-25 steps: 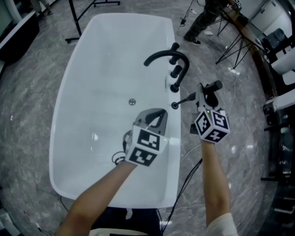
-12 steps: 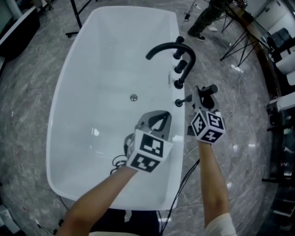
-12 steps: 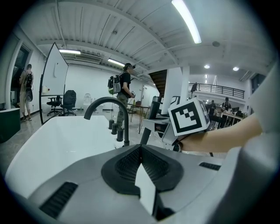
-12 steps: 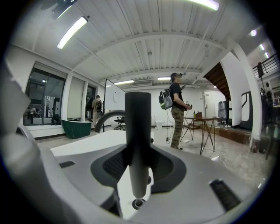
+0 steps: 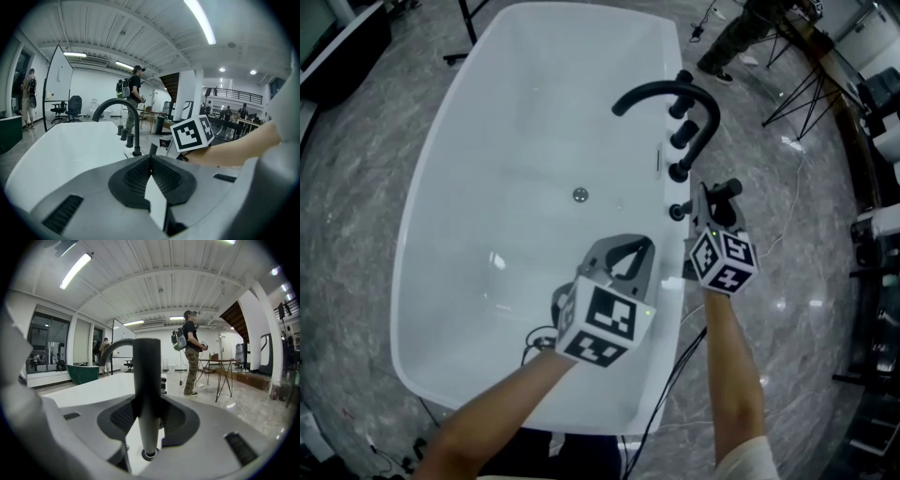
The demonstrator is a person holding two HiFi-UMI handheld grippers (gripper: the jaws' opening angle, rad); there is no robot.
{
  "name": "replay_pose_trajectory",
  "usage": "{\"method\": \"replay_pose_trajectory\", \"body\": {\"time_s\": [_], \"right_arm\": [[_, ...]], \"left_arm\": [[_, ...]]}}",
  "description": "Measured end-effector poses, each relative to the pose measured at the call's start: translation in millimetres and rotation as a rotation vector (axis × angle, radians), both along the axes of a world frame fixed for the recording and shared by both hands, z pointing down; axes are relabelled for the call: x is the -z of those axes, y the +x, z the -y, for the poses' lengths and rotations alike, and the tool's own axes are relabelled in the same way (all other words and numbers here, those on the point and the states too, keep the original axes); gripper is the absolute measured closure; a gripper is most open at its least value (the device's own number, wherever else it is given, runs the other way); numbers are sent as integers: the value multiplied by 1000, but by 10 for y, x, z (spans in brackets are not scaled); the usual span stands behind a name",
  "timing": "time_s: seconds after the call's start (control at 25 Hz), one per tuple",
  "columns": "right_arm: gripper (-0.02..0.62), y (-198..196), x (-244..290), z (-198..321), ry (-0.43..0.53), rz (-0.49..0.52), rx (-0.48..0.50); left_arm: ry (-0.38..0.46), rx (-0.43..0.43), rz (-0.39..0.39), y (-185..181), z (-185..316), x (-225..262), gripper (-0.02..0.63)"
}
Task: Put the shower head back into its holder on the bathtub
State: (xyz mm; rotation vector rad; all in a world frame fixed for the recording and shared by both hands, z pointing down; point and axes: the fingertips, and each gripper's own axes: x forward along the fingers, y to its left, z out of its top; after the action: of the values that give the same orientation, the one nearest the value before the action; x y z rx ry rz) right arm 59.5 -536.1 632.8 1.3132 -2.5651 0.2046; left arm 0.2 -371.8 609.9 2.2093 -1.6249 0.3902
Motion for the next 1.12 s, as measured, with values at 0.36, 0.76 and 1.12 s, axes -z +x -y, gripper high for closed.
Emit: {"method": "replay_pose_trajectory", "body": {"time_s": [0.36,0.76,1.12], "right_arm": [[454,-4,-356,7,-49,-50,3],[408,111,-330,-101,-115,-112,-11],[410,223,365,-1095,-136,-65,-22]], "left_arm": [[-13,12,6,-98,-20,-102,591],[-6,17,-3,-62,-185,16,591],[11,18,-32,6,-626,487,591]]}}
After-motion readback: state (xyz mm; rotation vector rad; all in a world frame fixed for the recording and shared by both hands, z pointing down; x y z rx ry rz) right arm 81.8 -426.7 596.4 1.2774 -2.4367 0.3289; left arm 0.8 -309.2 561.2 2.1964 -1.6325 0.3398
